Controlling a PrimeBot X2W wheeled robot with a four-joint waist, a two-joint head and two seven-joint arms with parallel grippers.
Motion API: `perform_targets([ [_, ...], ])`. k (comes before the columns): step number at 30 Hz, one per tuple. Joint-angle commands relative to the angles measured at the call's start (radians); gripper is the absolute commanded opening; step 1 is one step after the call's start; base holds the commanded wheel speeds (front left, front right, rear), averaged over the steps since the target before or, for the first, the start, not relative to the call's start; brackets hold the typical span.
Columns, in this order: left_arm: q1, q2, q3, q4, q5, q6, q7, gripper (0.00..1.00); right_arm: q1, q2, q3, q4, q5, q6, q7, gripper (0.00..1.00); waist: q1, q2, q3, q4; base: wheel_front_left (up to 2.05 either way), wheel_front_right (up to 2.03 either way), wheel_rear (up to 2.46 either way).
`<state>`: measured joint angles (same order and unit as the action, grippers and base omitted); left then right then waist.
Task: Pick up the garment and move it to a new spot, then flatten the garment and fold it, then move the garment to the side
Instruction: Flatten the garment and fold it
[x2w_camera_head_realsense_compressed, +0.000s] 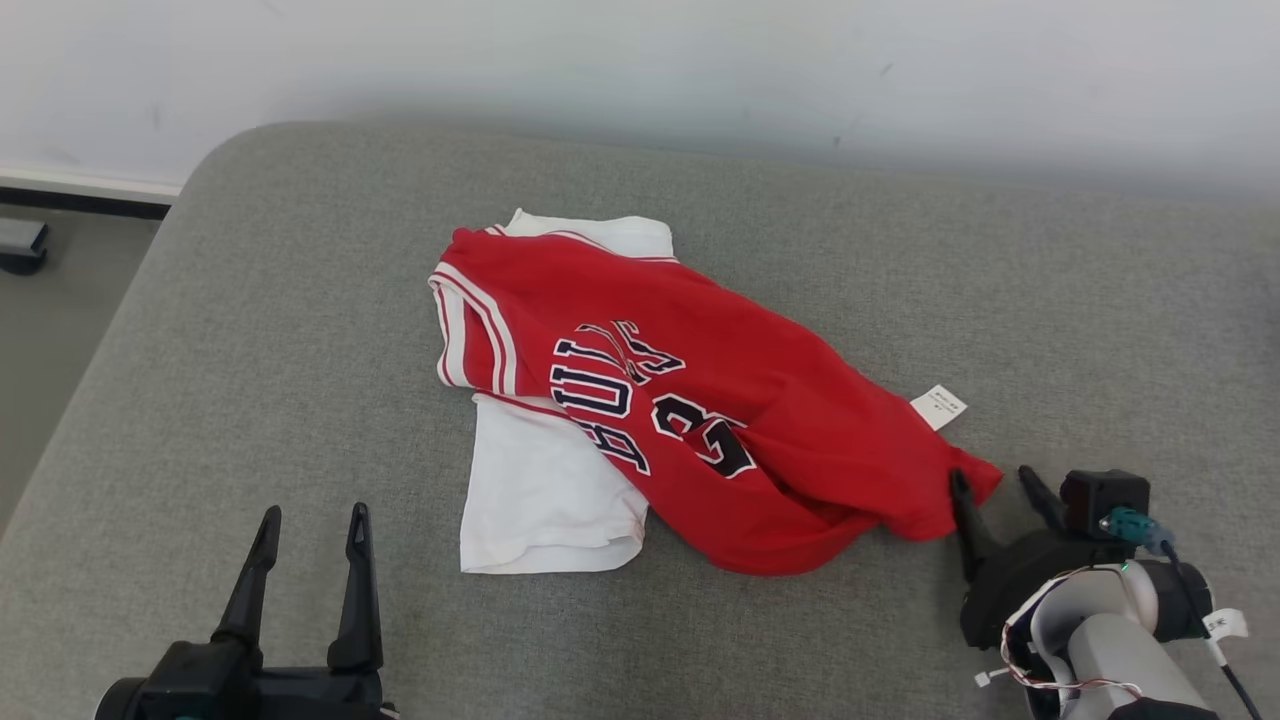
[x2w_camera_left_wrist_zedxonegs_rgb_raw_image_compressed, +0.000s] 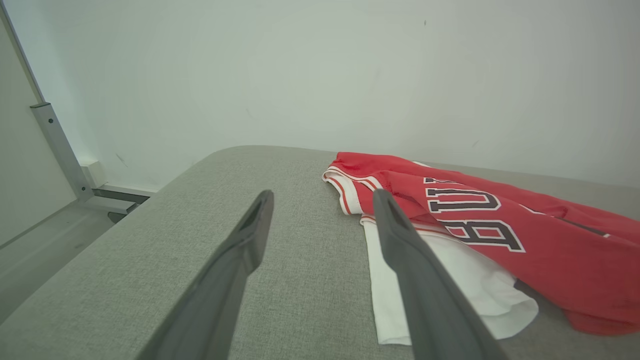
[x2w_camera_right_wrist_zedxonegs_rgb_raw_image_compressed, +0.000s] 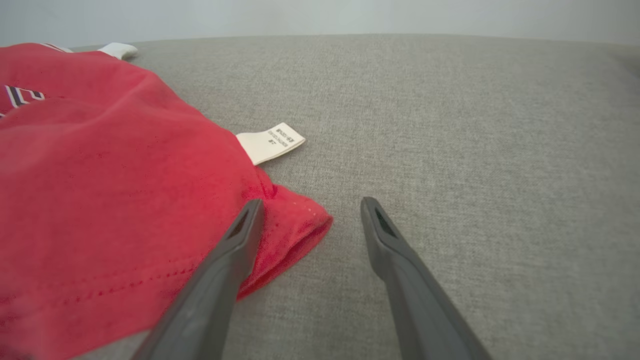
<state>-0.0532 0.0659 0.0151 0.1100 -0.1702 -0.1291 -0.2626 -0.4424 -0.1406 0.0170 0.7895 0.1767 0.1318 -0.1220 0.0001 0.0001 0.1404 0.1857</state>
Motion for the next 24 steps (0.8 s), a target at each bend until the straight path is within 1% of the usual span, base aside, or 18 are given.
perform_targets([
  [1,-0.014,-0.003,0.004,0.004,-0.003,0.000,-0.003,1.00,-0.011,0.006,0.007,0.024,0.006,-0.003,0.001,1.00,-0.0001,-0.0001,0.011,0.010,0.00,0.00,0.00],
  [2,-0.015,-0.004,0.005,0.006,-0.003,-0.001,-0.003,1.00,-0.017,0.011,0.012,0.038,0.013,-0.003,-0.004,0.87,-0.0001,-0.0001,0.013,0.010,0.00,0.00,0.00],
  [3,-0.016,-0.005,0.007,0.007,-0.003,-0.001,-0.003,1.00,-0.020,0.013,0.018,0.051,0.019,-0.003,-0.008,0.42,-0.0001,-0.0001,0.014,0.010,0.00,0.00,0.00],
  [4,-0.015,-0.005,0.009,0.008,-0.003,-0.001,-0.003,1.00,-0.023,0.013,0.023,0.062,0.022,-0.003,-0.011,0.07,-0.0001,-0.0001,0.015,0.009,0.00,0.00,0.00],
  [5,-0.016,-0.005,0.011,0.010,-0.003,-0.001,-0.003,1.00,-0.026,0.014,0.028,0.072,0.027,-0.003,-0.016,0.00,-0.0001,-0.0001,0.016,0.007,0.00,0.00,0.00],
  [8,-0.019,-0.006,0.015,0.012,-0.002,-0.001,-0.003,1.00,-0.051,0.005,0.040,0.082,0.039,-0.003,-0.043,0.00,-0.0001,-0.0001,0.015,-0.002,0.00,0.00,0.00],
  [14,-0.017,-0.009,0.001,0.020,-0.007,-0.002,-0.003,1.00,-0.115,-0.048,0.051,0.057,0.055,-0.003,-0.091,0.00,-0.0001,-0.0001,0.010,-0.020,0.00,0.00,0.00],
  [18,-0.016,-0.009,-0.011,0.024,-0.010,-0.001,-0.003,1.00,-0.176,-0.111,0.056,0.025,0.064,-0.003,-0.098,0.00,-0.0001,-0.0001,0.009,-0.024,0.00,0.00,0.00],
  [24,-0.023,-0.009,-0.026,0.036,-0.015,-0.001,-0.003,1.00,-0.271,-0.209,0.056,-0.015,0.093,-0.003,-0.070,0.00,-0.0001,-0.0001,0.005,-0.013,0.00,0.00,0.00],
])
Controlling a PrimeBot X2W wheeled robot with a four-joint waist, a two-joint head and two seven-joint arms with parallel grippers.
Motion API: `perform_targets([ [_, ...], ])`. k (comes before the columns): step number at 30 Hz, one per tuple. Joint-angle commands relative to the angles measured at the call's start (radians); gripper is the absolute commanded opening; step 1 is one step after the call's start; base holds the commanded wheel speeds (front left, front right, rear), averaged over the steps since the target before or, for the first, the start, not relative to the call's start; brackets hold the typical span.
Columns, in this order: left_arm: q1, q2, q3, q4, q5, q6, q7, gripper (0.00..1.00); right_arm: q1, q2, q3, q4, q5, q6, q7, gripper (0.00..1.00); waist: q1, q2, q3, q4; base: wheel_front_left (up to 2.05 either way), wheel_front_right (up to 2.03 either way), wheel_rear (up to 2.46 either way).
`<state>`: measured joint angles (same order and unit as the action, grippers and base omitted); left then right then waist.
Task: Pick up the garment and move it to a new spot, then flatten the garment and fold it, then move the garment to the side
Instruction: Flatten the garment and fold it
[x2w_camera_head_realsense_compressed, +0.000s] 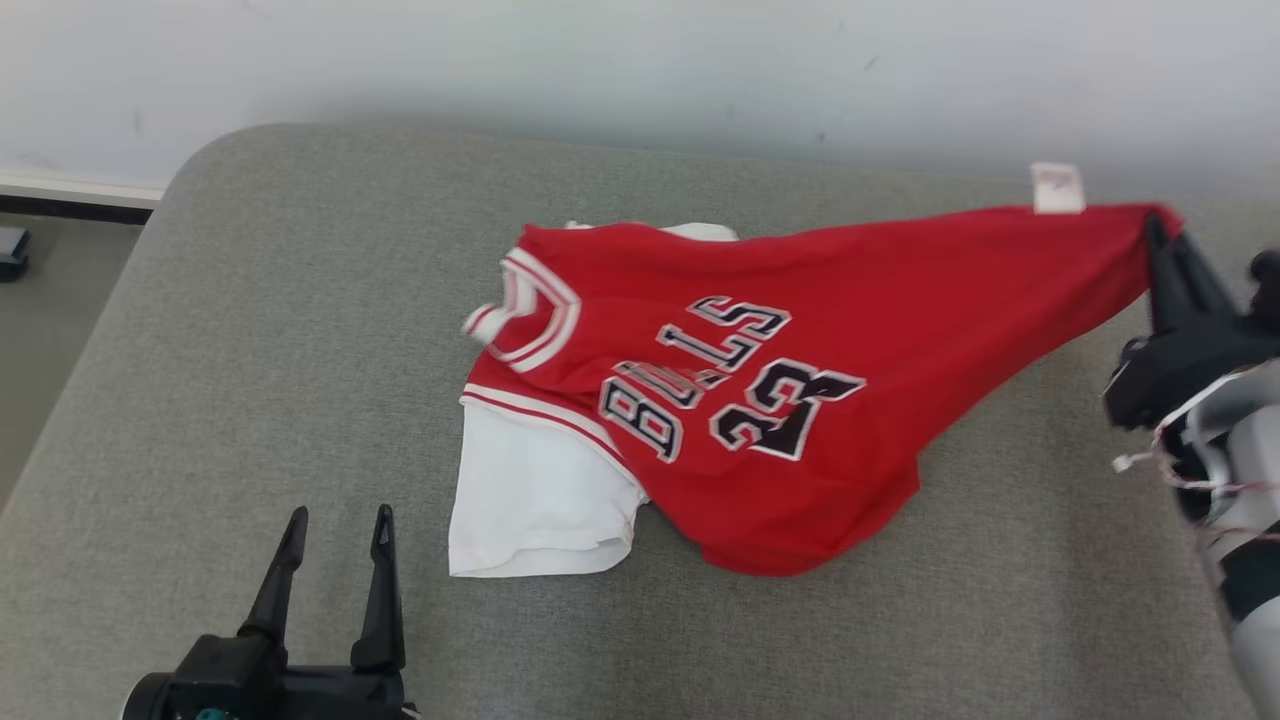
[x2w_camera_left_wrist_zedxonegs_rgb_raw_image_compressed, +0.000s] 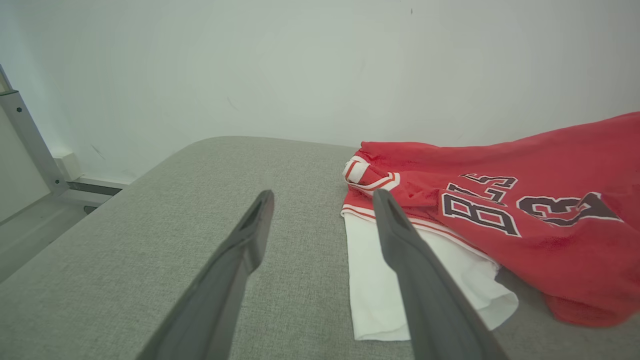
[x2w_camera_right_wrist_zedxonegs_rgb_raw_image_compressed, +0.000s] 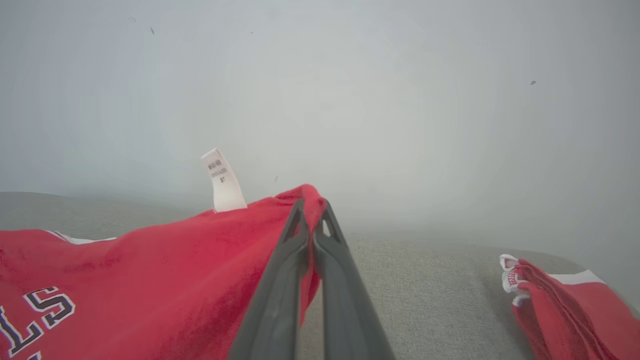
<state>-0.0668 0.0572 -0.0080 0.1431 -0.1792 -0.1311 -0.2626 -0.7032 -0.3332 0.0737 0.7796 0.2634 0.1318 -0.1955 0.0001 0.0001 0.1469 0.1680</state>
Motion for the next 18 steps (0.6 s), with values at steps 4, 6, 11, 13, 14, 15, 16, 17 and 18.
perform_targets([
  [4,-0.007,-0.001,-0.011,0.011,-0.008,0.001,-0.003,1.00,-0.056,-0.080,-0.003,-0.027,0.016,-0.003,0.032,0.00,-0.0001,-0.0001,-0.006,0.020,0.00,0.00,0.00],
  [6,-0.010,-0.002,-0.016,0.013,-0.010,0.001,-0.003,1.00,-0.079,-0.113,-0.009,-0.036,0.016,-0.003,0.046,0.00,-0.0001,-0.0001,-0.007,0.031,0.00,0.00,0.00],
  [11,-0.015,-0.004,-0.026,0.019,-0.020,0.001,-0.003,1.00,-0.145,-0.170,-0.008,-0.064,0.004,-0.003,0.081,0.00,-0.0001,-0.0001,0.003,0.058,0.00,0.00,0.00],
  [13,-0.018,-0.004,-0.029,0.022,-0.023,0.001,-0.003,1.00,-0.167,-0.170,0.003,-0.078,-0.004,-0.003,0.097,0.00,-0.0001,-0.0001,0.008,0.067,0.00,0.00,0.00],
  [14,-0.018,-0.004,-0.029,0.022,-0.023,0.001,-0.003,1.00,-0.167,-0.170,0.003,-0.078,-0.004,-0.003,0.097,0.00,-0.0001,-0.0001,0.008,0.067,0.00,0.00,0.00],
  [15,-0.019,-0.005,-0.030,0.024,-0.025,0.001,-0.003,1.00,-0.180,-0.168,0.008,-0.085,-0.009,-0.003,0.105,0.00,-0.0001,-0.0001,0.010,0.071,0.00,0.00,0.00],
  [16,-0.020,-0.005,-0.031,0.026,-0.027,0.001,-0.003,1.00,-0.192,-0.167,0.014,-0.088,-0.011,-0.003,0.111,0.00,-0.0001,-0.0001,0.013,0.075,0.00,0.00,0.00],
  [17,-0.023,-0.005,-0.033,0.028,-0.030,0.001,-0.003,1.00,-0.204,-0.163,0.020,-0.090,-0.013,-0.003,0.117,0.00,-0.0001,-0.0001,0.016,0.079,0.00,0.00,0.00],
  [18,-0.025,-0.005,-0.035,0.030,-0.031,0.001,-0.003,1.00,-0.215,-0.156,0.028,-0.086,-0.013,-0.003,0.123,0.00,-0.0001,-0.0001,0.019,0.083,0.00,0.00,0.00],
])
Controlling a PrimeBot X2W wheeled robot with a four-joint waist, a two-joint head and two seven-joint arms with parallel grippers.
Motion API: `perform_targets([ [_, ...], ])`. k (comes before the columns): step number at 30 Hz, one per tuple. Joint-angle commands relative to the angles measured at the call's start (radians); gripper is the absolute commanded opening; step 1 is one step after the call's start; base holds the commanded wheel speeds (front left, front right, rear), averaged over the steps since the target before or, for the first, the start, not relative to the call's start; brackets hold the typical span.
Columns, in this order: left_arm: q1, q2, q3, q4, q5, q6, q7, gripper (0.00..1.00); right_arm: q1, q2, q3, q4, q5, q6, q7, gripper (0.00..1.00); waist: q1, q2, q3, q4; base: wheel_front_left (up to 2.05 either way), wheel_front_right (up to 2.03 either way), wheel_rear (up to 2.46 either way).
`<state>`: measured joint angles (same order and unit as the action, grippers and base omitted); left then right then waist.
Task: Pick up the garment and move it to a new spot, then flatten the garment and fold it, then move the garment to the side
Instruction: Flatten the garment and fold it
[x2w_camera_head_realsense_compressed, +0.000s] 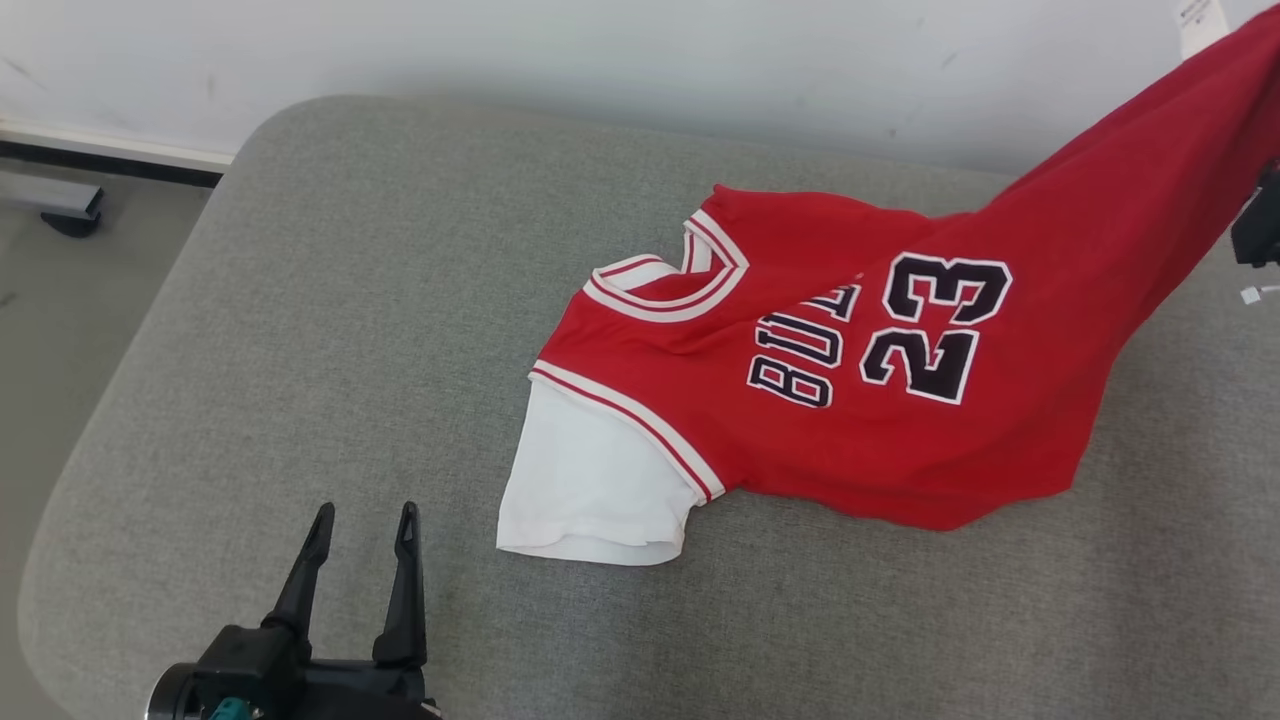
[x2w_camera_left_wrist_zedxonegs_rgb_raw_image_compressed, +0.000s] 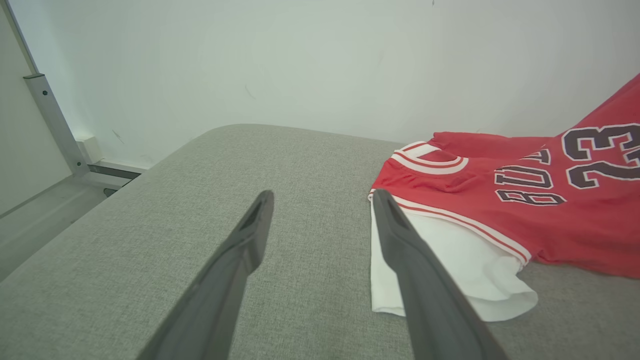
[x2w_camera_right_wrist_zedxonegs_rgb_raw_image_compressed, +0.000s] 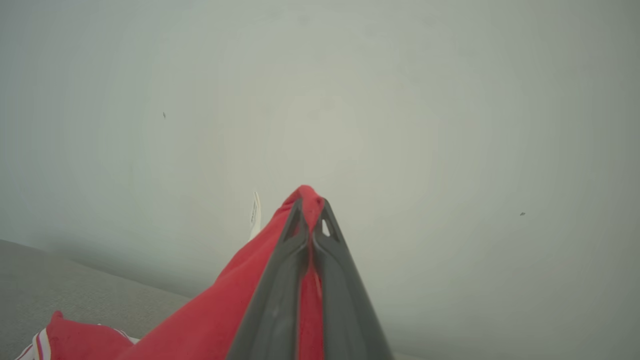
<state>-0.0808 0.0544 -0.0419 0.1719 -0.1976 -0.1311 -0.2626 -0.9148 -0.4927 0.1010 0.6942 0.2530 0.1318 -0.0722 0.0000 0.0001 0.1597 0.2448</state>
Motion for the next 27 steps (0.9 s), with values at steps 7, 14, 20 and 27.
perform_targets([
  [7,-0.044,-0.004,-0.035,0.008,-0.013,0.001,-0.003,1.00,-0.116,0.065,0.055,0.105,-0.041,-0.003,0.016,0.00,0.0000,-0.0001,0.041,0.045,0.00,0.00,0.00],
  [14,-0.079,-0.004,-0.087,0.014,-0.040,0.001,-0.003,1.00,-0.216,0.116,0.072,0.257,-0.094,-0.003,-0.048,1.00,0.0000,-0.0001,0.073,0.083,0.00,0.00,0.00],
  [20,-0.090,-0.005,-0.109,0.021,-0.054,0.001,-0.003,1.00,-0.243,0.143,0.083,0.373,-0.115,-0.003,-0.121,1.00,0.0000,-0.0001,0.069,0.091,0.00,0.00,0.00],
  [27,-0.055,-0.004,-0.071,0.010,-0.020,0.001,-0.003,1.00,-0.167,0.141,0.083,0.397,-0.075,-0.003,-0.184,1.00,0.0000,-0.0001,0.017,0.042,0.00,0.00,0.00],
])
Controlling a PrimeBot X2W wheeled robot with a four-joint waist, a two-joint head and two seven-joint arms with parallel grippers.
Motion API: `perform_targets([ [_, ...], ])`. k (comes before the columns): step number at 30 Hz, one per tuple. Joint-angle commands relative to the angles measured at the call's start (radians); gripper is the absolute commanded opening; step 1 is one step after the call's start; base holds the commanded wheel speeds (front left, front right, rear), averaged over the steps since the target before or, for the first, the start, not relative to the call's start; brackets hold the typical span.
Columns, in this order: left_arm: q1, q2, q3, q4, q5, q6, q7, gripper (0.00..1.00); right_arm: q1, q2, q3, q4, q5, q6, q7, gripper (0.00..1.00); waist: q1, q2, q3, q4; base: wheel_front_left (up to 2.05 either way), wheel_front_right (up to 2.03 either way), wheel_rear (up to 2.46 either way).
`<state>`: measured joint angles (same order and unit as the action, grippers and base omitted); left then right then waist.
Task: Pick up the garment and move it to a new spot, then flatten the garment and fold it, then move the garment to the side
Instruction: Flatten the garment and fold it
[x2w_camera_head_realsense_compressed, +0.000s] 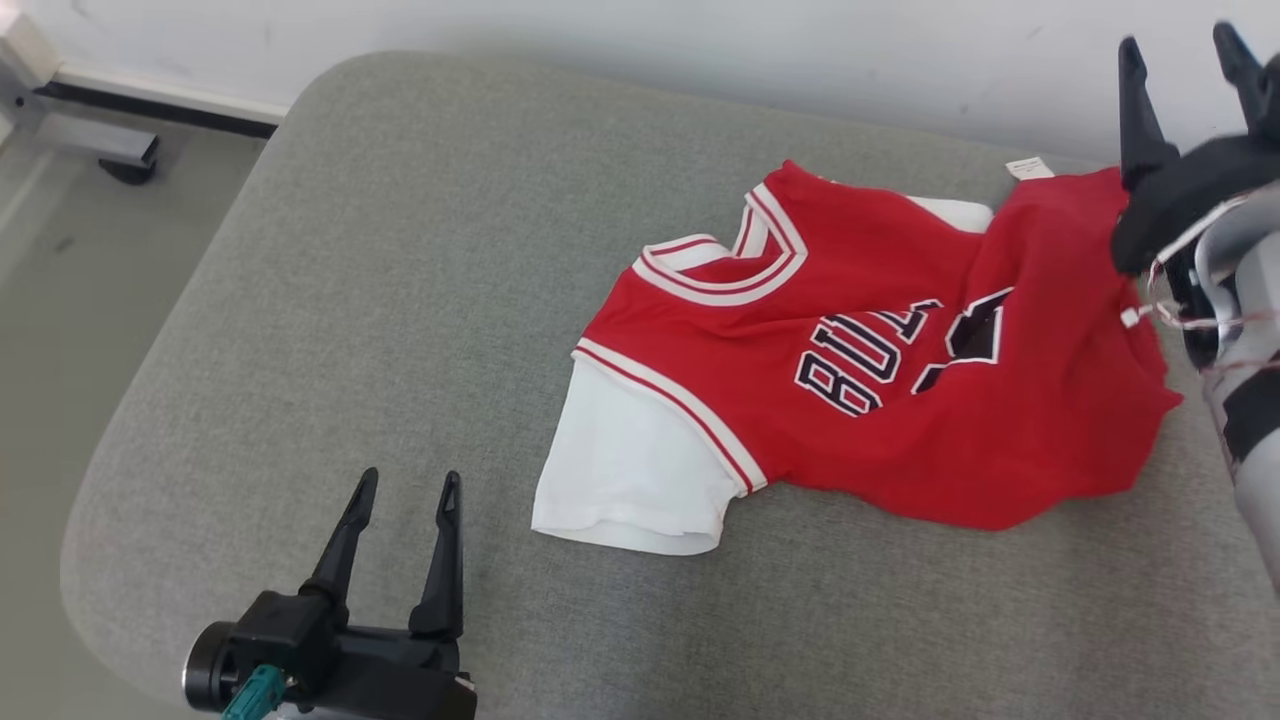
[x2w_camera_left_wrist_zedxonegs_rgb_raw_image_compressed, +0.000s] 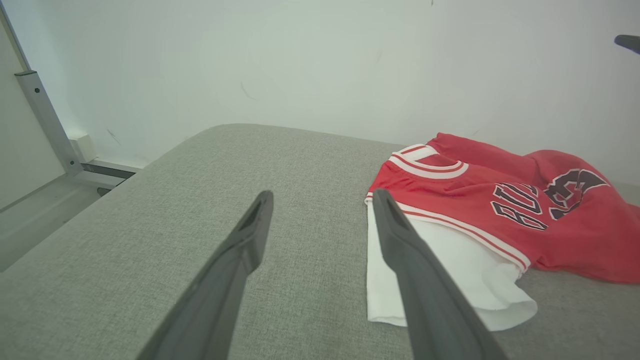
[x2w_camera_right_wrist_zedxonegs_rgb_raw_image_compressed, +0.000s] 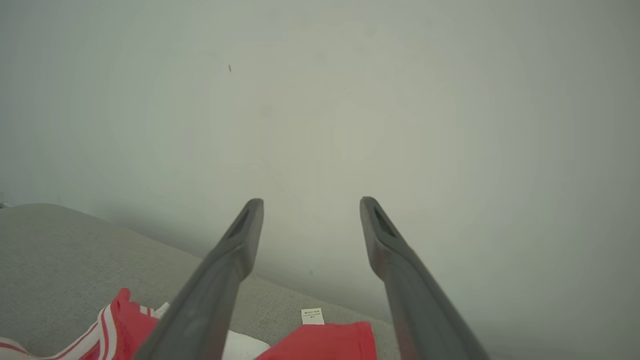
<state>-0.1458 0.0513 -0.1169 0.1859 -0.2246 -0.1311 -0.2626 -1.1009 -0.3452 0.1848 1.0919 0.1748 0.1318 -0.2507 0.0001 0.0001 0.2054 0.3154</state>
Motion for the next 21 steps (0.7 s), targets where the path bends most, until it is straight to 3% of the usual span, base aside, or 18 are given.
perform_targets([
  [1,0.017,-0.001,0.011,-0.007,0.014,0.001,-0.003,1.00,0.041,-0.011,-0.002,-0.007,0.013,-0.003,-0.009,1.00,-0.0001,-0.0001,-0.040,-0.037,0.00,0.00,0.00],
  [12,0.070,0.004,0.101,-0.040,0.050,0.001,-0.003,1.00,0.324,-0.042,-0.043,-0.149,0.104,-0.003,-0.015,1.00,-0.0001,-0.0001,-0.090,-0.114,0.00,0.00,0.00],
  [21,0.062,0.007,0.110,-0.050,0.053,0.001,-0.003,1.00,0.479,0.019,-0.072,-0.172,0.151,-0.003,-0.015,1.00,-0.0001,-0.0001,-0.073,-0.116,0.00,0.00,0.00],
])
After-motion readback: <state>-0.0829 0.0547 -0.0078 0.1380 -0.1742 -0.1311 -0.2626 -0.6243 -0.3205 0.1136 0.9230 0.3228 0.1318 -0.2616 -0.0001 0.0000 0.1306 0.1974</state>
